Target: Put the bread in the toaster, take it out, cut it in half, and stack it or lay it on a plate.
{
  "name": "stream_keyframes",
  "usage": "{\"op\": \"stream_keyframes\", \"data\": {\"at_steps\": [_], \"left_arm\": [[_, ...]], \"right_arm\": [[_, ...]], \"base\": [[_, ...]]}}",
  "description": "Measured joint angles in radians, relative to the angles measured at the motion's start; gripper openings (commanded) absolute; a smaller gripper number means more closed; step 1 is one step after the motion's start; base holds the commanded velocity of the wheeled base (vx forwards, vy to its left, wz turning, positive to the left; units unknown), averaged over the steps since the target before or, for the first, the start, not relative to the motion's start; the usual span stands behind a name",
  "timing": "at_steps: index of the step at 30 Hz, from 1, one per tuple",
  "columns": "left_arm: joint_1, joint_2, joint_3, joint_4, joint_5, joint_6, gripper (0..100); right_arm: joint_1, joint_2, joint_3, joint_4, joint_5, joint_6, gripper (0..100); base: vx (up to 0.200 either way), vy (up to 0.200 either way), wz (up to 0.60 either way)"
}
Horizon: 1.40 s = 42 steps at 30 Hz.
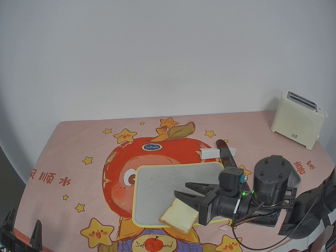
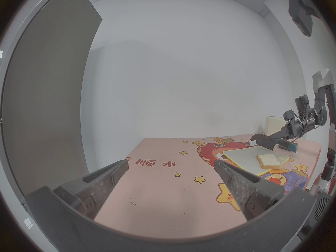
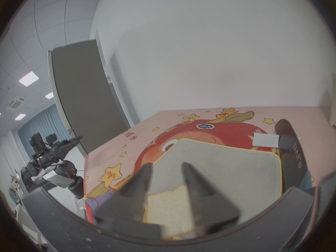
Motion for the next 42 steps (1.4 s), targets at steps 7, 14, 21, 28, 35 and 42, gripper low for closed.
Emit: {"op": "stream_keyframes", "data": {"at_steps": [7, 14, 21, 28, 35, 42], "left_arm": [[0.000, 0.000, 0.000, 0.000, 0.001, 0.001, 100], [0.000, 0.000, 0.000, 0.000, 0.001, 0.001, 100], [0.000, 0.000, 0.000, 0.000, 0.001, 0.002, 100], [0.000, 0.000, 0.000, 0.000, 0.001, 0.002, 100], [0.000, 0.000, 0.000, 0.000, 0.001, 0.001, 100], [0.000, 0.000, 0.000, 0.000, 0.001, 0.001, 100]], "right_arm": [[-0.008, 0.004, -0.034, 0.038, -0.016, -0.034, 0], [-0.002, 0.056, -0.022, 0.033, -0.017, -0.034, 0], [0.015, 0.130, -0.025, 0.029, -0.045, -0.039, 0], [0.003, 0.160, -0.031, 0.027, -0.048, -0.041, 0], [-0.030, 0.175, -0.050, 0.033, -0.048, -0.063, 0], [-0.044, 0.195, -0.071, 0.036, -0.048, -0.070, 0]], "base": [[0.000, 0.000, 0.00], [0.000, 0.000, 0.00], [0.000, 0.000, 0.00], [0.000, 0.000, 0.00], [0.000, 0.000, 0.00], [0.000, 0.000, 0.00]]}}
